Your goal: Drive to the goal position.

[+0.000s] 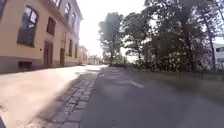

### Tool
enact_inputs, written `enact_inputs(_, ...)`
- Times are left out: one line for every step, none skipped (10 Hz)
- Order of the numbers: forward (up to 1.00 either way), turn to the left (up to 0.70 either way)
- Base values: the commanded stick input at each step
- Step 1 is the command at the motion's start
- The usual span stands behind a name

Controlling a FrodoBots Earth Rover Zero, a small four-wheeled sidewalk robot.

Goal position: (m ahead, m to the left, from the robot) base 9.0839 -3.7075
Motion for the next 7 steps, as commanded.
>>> enact_inputs(0.85, 0.0)
enact_inputs(0.85, 0.0)
enact_inputs(0.85, 0.0)
enact_inputs(0.85, 0.0)
enact_inputs(0.85, 0.0)
enact_inputs(0.85, 0.0)
enact_inputs(0.85, 0.0)
